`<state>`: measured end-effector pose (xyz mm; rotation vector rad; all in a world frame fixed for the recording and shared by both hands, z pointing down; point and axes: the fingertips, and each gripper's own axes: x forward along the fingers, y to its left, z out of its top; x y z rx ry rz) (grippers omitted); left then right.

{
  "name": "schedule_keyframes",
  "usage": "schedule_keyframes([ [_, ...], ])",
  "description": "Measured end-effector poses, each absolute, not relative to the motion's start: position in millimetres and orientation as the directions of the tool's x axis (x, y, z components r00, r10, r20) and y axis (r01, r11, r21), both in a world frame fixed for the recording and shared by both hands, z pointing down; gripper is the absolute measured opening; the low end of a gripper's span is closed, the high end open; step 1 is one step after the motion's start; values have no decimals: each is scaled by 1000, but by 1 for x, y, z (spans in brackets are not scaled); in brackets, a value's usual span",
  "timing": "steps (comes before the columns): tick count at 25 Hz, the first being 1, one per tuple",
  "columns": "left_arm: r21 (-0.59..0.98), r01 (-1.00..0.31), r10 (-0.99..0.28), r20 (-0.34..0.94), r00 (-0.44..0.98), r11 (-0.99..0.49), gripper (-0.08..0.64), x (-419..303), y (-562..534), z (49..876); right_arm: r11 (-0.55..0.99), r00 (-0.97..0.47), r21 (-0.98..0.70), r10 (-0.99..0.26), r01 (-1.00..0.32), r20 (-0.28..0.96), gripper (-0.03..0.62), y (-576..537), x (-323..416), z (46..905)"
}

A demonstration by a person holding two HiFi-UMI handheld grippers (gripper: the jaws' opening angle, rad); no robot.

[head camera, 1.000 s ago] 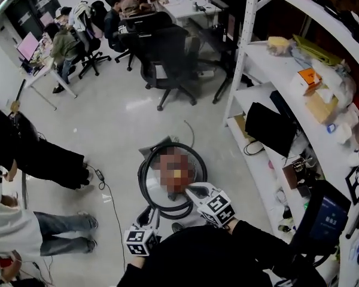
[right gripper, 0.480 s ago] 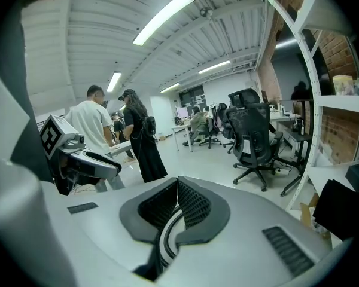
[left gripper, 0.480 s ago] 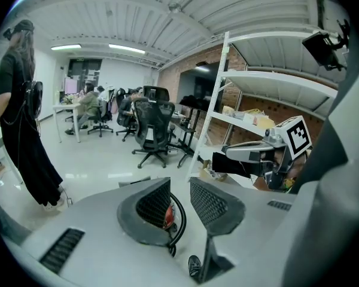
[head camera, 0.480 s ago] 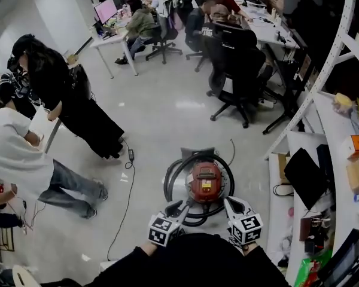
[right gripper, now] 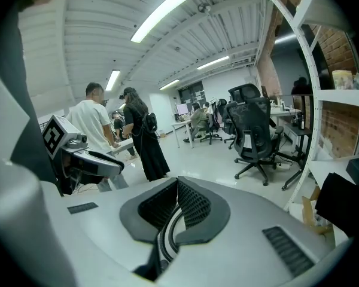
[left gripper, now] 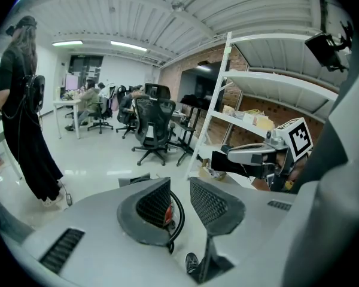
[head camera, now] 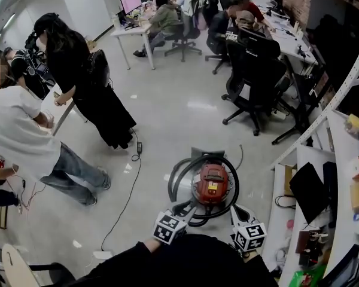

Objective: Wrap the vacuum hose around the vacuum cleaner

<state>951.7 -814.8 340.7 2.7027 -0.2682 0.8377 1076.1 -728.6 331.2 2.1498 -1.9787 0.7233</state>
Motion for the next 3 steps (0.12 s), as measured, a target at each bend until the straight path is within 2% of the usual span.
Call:
schedule_keyframes([
  [3,234,-268,-87,579,811,-935,117,944,-818,343,-124,15,-224,-900,-967,435,17,-733,1067,333],
])
